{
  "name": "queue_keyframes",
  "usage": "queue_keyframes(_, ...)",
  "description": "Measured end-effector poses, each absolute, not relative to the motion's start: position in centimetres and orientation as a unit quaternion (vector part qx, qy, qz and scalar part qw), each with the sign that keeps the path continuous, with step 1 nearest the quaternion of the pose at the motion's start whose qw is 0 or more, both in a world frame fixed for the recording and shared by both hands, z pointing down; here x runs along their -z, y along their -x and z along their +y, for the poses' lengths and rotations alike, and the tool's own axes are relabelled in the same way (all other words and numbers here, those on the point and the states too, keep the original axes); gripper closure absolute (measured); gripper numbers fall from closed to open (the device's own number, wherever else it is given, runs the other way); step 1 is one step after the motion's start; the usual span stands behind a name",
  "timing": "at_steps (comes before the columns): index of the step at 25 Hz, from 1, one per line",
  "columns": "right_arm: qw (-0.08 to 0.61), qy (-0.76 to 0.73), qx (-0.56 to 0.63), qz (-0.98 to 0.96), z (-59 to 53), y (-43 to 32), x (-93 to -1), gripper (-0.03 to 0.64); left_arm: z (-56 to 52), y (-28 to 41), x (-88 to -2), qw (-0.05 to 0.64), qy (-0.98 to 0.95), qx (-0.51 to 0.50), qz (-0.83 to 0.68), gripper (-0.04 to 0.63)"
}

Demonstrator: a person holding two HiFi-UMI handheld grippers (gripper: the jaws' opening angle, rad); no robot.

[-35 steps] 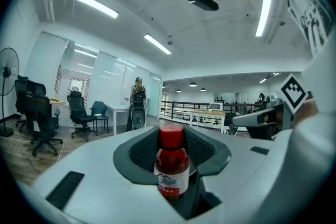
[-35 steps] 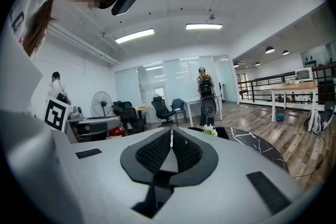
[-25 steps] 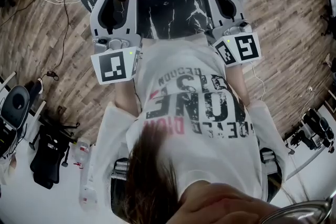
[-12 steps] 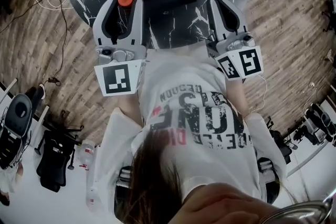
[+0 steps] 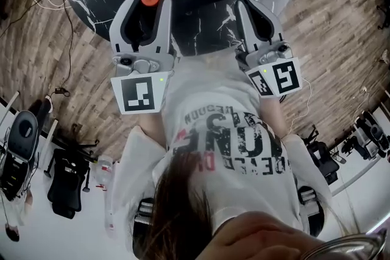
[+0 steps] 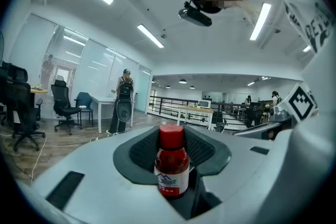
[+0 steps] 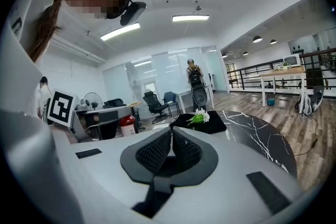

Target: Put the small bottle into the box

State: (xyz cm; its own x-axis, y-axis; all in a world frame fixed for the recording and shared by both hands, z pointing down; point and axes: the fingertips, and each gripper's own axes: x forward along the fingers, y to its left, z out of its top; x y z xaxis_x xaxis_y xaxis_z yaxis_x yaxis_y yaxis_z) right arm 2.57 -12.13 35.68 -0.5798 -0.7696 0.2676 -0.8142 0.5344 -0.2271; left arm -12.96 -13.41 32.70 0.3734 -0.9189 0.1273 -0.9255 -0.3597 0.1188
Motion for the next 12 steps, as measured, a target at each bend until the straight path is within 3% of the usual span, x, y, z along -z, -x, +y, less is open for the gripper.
queue_keyframes(12,0.086,-0.453,-0.187,-0.867,-11.3,-2.7,-38.4,0.607,-14.8,10.8,-35.7,0.108,-0.835,-0.03,-0.539,0.453)
